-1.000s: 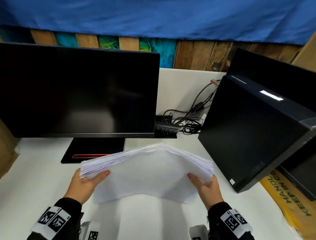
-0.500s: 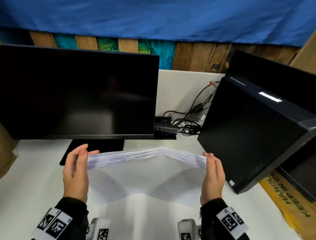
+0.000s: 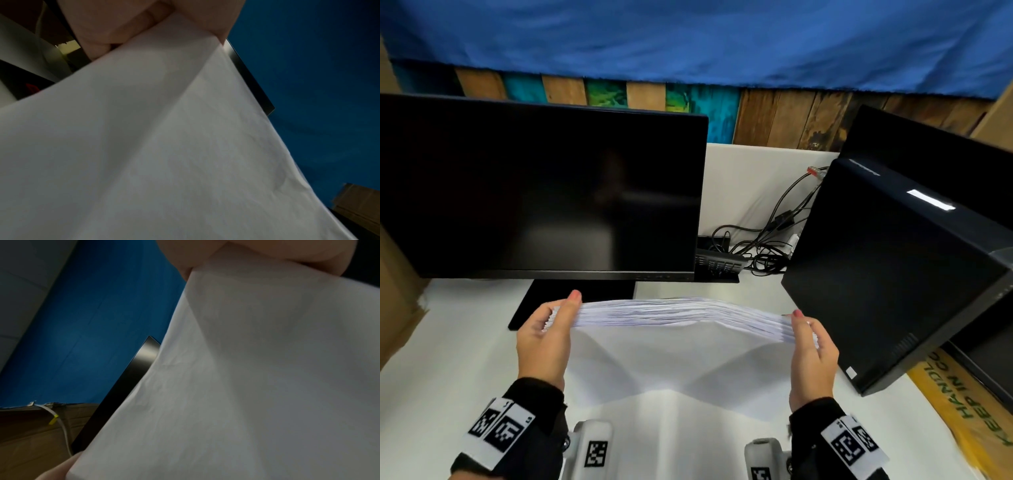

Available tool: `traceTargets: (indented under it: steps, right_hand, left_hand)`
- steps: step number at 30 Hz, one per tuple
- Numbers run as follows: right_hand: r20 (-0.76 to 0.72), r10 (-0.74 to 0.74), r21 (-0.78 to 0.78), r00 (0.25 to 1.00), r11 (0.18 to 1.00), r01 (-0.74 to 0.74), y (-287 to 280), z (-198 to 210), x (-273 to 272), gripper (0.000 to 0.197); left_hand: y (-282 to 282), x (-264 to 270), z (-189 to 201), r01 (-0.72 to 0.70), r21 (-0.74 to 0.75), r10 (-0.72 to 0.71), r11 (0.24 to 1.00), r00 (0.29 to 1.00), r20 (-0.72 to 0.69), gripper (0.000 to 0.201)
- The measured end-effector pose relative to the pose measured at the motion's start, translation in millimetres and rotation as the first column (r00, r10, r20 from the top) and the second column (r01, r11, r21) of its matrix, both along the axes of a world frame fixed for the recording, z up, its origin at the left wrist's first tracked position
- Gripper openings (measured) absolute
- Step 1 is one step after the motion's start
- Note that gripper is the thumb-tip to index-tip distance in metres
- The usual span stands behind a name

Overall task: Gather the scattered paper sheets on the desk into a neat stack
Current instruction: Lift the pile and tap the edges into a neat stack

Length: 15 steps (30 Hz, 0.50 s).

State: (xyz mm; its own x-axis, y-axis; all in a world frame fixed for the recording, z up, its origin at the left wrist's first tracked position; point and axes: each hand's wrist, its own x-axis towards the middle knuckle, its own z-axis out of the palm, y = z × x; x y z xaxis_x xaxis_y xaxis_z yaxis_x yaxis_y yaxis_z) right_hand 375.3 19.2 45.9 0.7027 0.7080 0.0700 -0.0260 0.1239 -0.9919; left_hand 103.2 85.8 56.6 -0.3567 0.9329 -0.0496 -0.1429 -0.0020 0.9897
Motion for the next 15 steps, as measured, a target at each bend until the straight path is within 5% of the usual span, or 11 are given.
traceTargets:
  steps: [7,15]
  right_hand:
    - [0.135,0.277,-0.058,0.951,0.961,-0.272,-21,2,3,0.046]
    - [0.121,0.240,-0.074,0.963,0.970,-0.233,-20,-4,6,0.047]
  left_hand:
    - [-6,1,6,0.065,0.012,-0.064,0.998,0.997,-0.054,0.009]
    - [0,-3,0,0.024,-0.043,-0.025,0.999,0.999,-0.020,0.019]
